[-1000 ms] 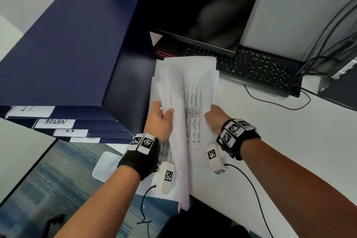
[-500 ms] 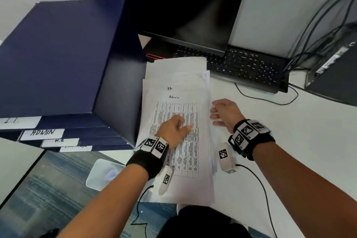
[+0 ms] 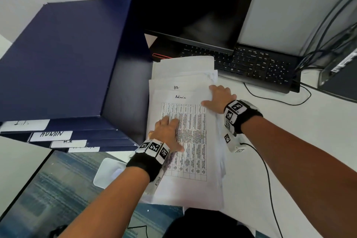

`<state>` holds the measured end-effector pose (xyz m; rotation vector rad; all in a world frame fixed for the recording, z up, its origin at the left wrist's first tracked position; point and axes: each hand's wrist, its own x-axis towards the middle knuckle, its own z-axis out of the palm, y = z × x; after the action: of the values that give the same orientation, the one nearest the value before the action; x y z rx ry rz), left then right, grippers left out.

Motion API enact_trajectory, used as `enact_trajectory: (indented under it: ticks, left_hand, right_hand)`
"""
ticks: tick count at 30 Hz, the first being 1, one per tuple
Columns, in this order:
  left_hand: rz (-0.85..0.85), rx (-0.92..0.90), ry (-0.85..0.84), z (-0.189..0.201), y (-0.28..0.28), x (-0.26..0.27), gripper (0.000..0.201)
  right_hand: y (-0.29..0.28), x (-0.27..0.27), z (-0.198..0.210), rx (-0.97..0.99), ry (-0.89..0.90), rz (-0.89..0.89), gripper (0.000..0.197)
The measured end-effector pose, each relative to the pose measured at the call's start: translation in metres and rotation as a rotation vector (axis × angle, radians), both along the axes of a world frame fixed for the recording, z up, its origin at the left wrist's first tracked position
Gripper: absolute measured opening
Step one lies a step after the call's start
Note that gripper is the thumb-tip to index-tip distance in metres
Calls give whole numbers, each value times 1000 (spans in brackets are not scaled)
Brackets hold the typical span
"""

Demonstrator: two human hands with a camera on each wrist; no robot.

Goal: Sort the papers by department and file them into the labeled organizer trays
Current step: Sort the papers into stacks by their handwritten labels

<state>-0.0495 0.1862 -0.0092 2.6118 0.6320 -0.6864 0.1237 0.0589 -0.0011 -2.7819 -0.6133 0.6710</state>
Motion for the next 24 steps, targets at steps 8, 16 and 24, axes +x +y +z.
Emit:
enact_trajectory:
  ticks: [8, 16, 24]
  left_hand:
    - [-36, 43, 0, -5, 0, -2, 97]
    - [10, 18, -43, -8, -1, -3, 97]
    - [127, 12, -101, -11, -5, -12, 106]
  right_hand:
    - [7, 7, 6, -77, 85, -16, 55]
    - [-33, -39, -5, 654, 276, -78, 31]
    - [-39, -77, 9, 909, 253, -70, 47]
